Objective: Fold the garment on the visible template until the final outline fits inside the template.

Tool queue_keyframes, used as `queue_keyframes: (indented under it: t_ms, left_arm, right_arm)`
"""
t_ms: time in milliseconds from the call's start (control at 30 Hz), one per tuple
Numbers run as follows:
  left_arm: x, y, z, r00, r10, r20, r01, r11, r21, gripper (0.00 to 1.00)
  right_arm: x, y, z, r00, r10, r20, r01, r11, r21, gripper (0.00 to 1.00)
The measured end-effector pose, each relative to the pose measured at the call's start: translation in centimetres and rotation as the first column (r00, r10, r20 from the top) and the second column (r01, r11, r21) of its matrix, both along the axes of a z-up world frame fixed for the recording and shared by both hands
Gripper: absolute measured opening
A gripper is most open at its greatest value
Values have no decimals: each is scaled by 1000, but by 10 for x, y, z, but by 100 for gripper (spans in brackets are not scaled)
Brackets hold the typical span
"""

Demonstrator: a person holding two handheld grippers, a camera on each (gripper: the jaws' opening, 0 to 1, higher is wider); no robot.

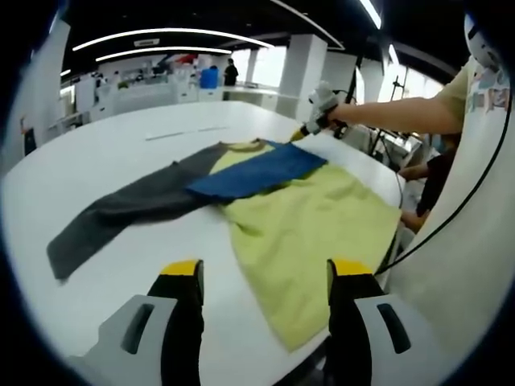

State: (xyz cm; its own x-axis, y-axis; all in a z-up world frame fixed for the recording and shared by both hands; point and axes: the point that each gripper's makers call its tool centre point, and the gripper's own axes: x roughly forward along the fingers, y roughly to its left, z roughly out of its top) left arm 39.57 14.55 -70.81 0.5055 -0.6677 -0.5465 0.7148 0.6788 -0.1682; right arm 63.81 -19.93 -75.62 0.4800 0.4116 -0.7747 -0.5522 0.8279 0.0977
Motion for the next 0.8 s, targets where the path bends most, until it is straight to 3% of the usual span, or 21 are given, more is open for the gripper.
queue_keyframes:
  t_ms: [167,367,800]
  left_arm:
    - [-1,-1,0,1000,-4,1,4,1000,1,58]
    - [-2,1,0,1000,4,-1,-4,1000,2,58]
    - [-4,4,-2,1000,15,-7,-15,1000,7,58]
  right_arm:
    - [-3,3,-5,1000,-16,-21,16,1000,15,16]
    - [-7,4,-12,998,59,-14,-60,996,-70,0]
    - [7,-2,-13,999,44,19,-42,996,-82,0]
